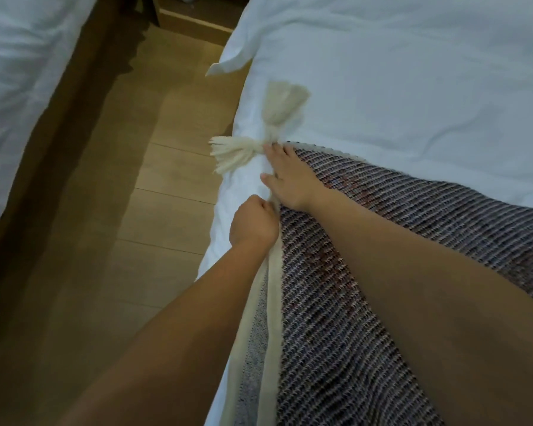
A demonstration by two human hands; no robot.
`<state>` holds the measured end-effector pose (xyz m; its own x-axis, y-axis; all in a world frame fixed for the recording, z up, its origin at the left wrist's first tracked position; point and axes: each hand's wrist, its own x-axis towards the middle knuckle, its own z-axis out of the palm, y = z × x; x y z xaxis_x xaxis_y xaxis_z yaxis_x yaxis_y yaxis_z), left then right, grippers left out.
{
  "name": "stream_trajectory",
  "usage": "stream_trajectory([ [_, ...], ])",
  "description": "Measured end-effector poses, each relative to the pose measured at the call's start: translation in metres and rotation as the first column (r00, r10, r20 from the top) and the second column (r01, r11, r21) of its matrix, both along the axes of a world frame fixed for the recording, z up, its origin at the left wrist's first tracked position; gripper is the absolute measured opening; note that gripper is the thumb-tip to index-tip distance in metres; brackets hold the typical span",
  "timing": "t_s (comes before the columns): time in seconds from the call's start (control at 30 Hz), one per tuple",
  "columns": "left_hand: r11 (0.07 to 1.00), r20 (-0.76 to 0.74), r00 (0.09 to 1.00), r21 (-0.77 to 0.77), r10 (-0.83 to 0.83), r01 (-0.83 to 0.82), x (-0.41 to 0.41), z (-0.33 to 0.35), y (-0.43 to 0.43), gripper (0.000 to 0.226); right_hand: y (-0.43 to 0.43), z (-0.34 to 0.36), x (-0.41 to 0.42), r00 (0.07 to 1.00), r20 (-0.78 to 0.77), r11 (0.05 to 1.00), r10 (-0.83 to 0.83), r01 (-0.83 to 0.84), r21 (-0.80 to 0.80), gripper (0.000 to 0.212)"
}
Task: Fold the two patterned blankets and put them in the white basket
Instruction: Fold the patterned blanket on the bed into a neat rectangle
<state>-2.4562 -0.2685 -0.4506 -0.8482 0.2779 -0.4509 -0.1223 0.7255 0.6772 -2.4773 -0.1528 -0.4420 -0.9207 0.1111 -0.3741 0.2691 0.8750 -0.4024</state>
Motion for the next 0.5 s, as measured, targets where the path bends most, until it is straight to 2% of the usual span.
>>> stream_trajectory([
  [0.07,1.000,0.013,1.000,0.014,-0.001,0.001,0.012,0.000,-0.003,0.024,-0.005,-0.001,0.007,0.998,0.052,0.997,0.046,-0.049,0.056,0.064],
  [0.13,1.000,0.008,1.000,0.027,0.001,-0.001,0.022,0.002,-0.007,0.018,-0.015,0.001,0.017,1.000,0.009,1.000,0.015,-0.015,0.003,0.068],
  [0.23,0.997,-0.017,0.999,0.070,-0.039,0.040,0.036,0.006,-0.016,0.020,-0.031,0.003,0.041,0.989,-0.091,0.988,-0.119,0.109,-0.111,0.068],
  [0.3,0.993,-0.055,0.995,0.084,-0.081,0.085,0.052,0.009,-0.023,0.023,-0.040,0.002,0.065,0.971,-0.101,0.964,-0.216,0.195,-0.179,0.066],
  [0.37,0.992,-0.099,0.989,0.054,-0.107,0.113,0.071,0.007,-0.032,0.023,-0.048,0.000,0.088,0.956,-0.087,0.940,-0.280,0.254,-0.228,0.063],
  [0.5,0.996,-0.136,0.986,-0.007,-0.094,0.094,0.118,0.006,-0.056,0.021,-0.066,-0.002,0.138,0.963,-0.074,0.940,-0.258,0.233,-0.249,0.059],
])
